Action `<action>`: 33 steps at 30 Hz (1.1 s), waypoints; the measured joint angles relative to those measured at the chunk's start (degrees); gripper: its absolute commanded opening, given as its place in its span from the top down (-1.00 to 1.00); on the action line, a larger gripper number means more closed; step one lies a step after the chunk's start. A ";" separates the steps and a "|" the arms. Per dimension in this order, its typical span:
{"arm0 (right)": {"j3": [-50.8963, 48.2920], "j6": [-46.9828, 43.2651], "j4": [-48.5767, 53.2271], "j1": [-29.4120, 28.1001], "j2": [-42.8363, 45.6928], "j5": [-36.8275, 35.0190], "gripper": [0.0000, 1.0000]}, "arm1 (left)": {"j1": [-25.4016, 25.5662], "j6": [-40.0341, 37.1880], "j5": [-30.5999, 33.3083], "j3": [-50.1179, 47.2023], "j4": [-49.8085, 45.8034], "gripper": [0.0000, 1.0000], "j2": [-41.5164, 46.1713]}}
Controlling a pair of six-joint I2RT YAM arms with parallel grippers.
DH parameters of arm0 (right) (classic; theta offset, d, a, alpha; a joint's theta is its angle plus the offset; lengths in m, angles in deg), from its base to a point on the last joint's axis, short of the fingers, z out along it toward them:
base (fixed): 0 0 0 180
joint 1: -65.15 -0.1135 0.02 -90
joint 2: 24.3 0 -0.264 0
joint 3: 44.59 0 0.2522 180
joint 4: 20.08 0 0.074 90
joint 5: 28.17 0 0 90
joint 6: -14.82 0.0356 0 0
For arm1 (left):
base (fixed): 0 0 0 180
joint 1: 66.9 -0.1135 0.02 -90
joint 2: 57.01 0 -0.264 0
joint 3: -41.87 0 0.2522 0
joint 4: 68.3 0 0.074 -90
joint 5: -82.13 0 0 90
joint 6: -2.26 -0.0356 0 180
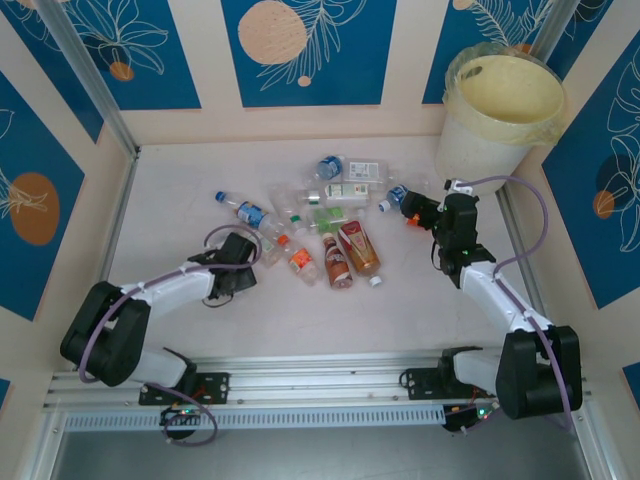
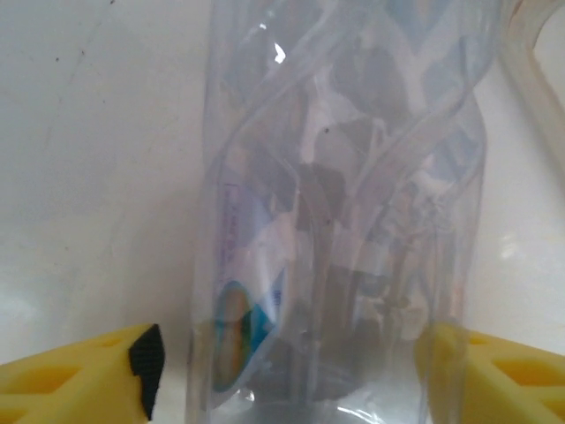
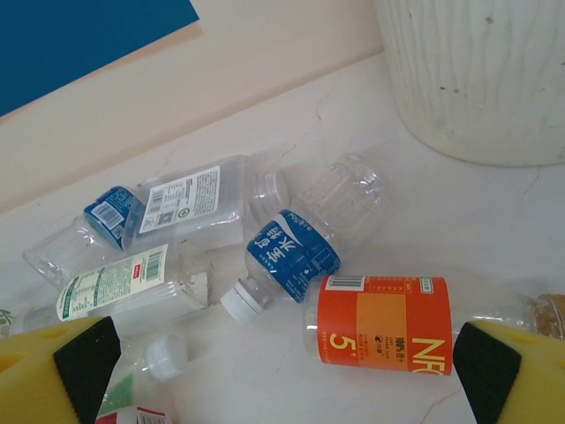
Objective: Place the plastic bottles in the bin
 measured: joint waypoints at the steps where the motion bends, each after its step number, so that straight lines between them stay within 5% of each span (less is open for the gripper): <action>1: 0.00 0.00 -0.02 0.00 0.04 0.02 -0.99 | 0.00 -0.48 0.28 -0.15 0.15 -0.37 0.00; 12: 0.00 0.07 0.02 -0.31 3.91 -0.83 -0.99 | 0.00 -7.30 2.38 -0.79 -0.87 0.15 4.52; 17: 0.44 1.20 0.50 -0.31 4.90 2.10 -0.99 | 0.00 -12.90 2.64 0.31 -2.73 0.18 14.25; 24: 3.65 8.63 0.33 -1.66 1.51 14.14 -0.99 | 0.26 -17.44 -15.89 -3.89 17.84 0.21 29.11; 33: 12.22 10.67 0.26 -4.92 -2.75 40.52 -0.99 | 0.37 -11.78 -45.70 -1.99 42.97 0.22 14.53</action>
